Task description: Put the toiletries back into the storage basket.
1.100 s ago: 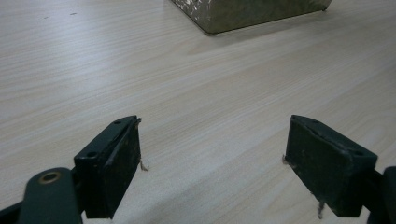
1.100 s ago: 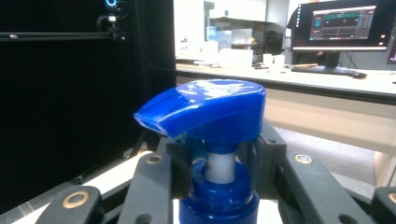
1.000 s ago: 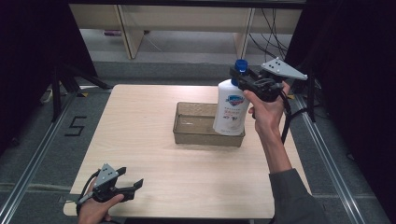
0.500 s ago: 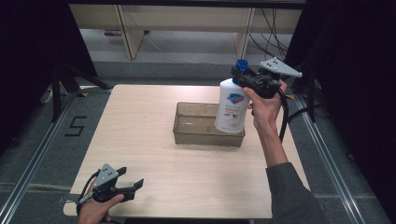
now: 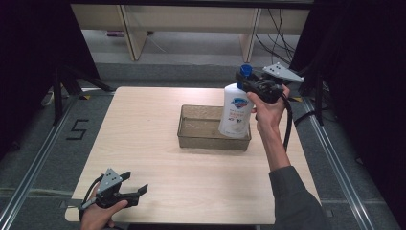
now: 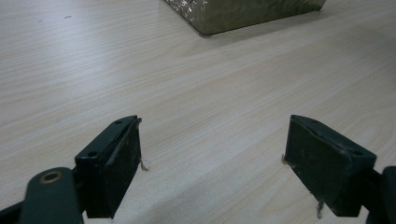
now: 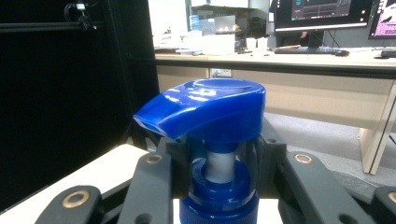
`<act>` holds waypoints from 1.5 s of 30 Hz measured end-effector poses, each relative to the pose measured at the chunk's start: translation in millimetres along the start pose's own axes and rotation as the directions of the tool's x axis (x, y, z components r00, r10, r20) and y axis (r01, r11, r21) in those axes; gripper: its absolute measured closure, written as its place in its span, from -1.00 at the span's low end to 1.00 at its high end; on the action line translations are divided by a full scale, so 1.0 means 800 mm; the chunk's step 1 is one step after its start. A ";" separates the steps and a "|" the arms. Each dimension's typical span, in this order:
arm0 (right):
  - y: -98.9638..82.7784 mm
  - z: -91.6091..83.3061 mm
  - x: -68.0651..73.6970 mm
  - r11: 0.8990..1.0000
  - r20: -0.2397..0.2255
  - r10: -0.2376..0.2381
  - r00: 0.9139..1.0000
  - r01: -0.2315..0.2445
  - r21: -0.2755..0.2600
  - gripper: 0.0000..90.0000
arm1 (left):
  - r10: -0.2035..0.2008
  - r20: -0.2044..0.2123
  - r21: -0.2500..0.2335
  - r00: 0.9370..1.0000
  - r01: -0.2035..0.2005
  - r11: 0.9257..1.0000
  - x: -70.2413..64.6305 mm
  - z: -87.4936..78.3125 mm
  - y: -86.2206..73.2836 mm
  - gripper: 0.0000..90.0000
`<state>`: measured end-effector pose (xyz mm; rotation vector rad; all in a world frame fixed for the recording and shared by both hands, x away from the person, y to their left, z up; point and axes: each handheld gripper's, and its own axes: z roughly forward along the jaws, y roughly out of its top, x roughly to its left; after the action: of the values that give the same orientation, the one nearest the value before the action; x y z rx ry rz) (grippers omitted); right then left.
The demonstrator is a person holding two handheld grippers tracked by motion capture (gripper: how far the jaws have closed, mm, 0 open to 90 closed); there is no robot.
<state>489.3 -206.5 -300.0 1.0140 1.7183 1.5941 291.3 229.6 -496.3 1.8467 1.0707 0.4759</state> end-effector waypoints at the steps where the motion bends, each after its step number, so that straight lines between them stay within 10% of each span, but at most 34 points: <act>1: -0.001 0.001 0.000 1.000 0.001 -0.005 1.000 0.005 0.000 0.47 | 0.000 0.000 0.000 1.000 0.000 1.000 0.000 0.000 0.000 -0.60; 45: -0.065 0.003 -0.018 0.999 0.033 0.026 0.999 -0.028 0.041 0.47 | -0.008 0.003 -0.005 1.000 0.008 1.000 0.000 0.000 0.000 -0.60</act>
<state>491.6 -216.6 -353.0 1.0820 1.7291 1.5558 290.9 229.6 -496.3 1.8374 1.0737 0.4711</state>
